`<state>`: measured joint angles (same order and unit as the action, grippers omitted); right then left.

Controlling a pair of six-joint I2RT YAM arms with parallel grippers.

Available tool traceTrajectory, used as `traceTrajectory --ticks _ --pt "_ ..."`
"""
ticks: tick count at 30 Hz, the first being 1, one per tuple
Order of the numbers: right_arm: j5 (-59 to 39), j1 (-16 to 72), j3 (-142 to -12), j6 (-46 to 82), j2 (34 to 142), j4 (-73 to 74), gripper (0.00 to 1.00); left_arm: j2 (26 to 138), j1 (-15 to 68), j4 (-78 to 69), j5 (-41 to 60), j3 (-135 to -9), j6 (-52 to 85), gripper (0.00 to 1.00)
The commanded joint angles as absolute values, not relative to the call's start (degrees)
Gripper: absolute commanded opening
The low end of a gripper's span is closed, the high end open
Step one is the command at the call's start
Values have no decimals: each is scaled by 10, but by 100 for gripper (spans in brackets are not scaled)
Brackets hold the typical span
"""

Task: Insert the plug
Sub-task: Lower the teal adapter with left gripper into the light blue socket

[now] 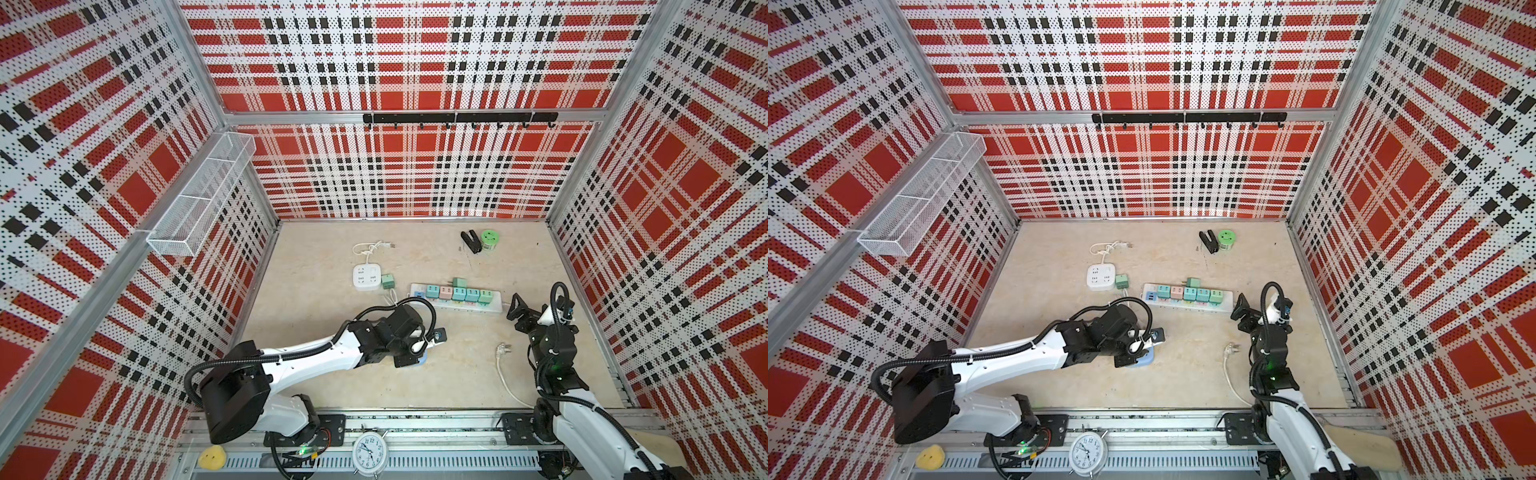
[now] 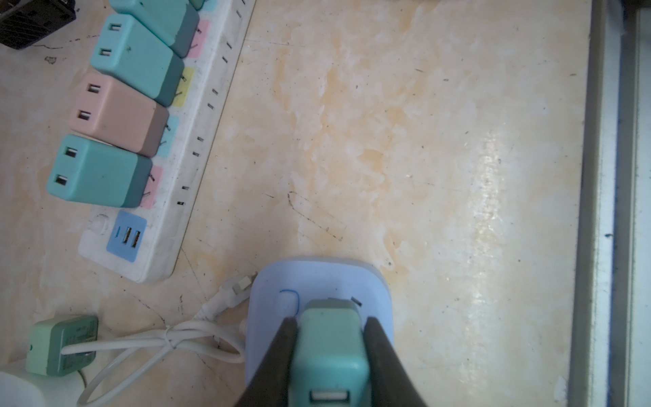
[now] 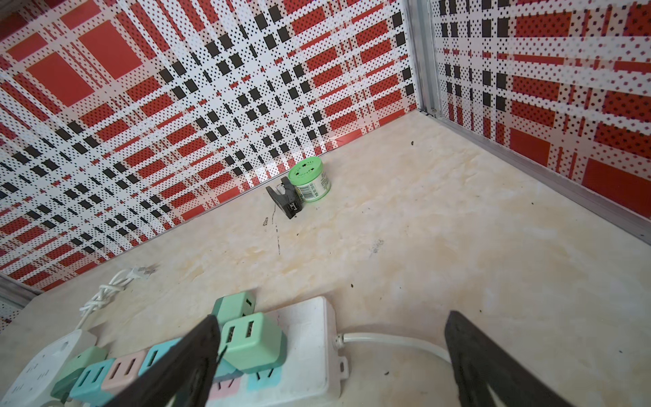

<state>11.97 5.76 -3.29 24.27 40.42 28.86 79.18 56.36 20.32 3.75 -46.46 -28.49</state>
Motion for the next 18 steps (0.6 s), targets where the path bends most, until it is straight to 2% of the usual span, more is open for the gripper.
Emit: traceTrajectory --ticks 1,18 --pt "110 56 -27 250 397 328 100 796 565 206 60 -478 -301 0" --pt "109 56 -29 249 400 326 100 828 546 204 68 -484 -295 0"
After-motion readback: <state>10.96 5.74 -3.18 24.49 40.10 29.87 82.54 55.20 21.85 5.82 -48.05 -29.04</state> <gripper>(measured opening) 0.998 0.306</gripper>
